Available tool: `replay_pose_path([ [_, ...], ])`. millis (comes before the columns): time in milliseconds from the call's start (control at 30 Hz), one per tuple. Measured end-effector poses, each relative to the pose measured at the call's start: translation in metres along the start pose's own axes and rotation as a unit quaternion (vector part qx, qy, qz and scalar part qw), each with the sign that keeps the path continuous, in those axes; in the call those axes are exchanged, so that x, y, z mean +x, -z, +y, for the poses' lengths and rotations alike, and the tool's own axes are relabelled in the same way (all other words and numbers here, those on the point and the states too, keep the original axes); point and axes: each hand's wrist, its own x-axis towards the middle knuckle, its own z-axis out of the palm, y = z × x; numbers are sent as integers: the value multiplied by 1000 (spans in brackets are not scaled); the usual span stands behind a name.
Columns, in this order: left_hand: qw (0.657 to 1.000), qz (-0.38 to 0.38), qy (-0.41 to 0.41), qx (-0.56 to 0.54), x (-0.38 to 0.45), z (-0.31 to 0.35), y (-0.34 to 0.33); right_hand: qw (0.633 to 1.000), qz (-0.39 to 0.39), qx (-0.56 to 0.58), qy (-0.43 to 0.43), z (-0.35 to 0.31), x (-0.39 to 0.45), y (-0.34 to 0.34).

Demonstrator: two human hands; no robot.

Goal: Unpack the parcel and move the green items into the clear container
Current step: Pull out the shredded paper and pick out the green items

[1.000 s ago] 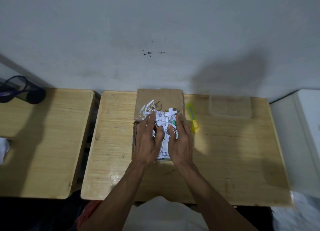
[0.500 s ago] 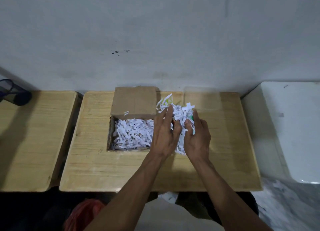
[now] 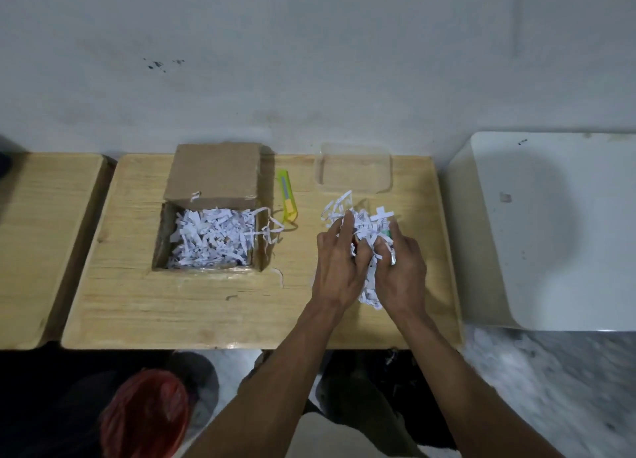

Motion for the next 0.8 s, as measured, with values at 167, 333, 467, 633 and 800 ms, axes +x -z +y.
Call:
replay_pose_path([
  [167,999,-18,25,15,-2,-18,-17,998,-41,-22,-30,22,1,-13],
  [333,998,-31,42,44,6,-47,-25,992,-101,-47,-60,41,6,-40],
  [467,996,-39,24,81,16,-75,-37,989,-96,-108,-33,61,11,-53],
  [633,994,-44,28,94,16,-77,-46,976,-89,-201,6,71,14,-58],
  [800,989,-11,-1,147,15,-86,-56,963,-67,-262,-4,69,14,-61],
])
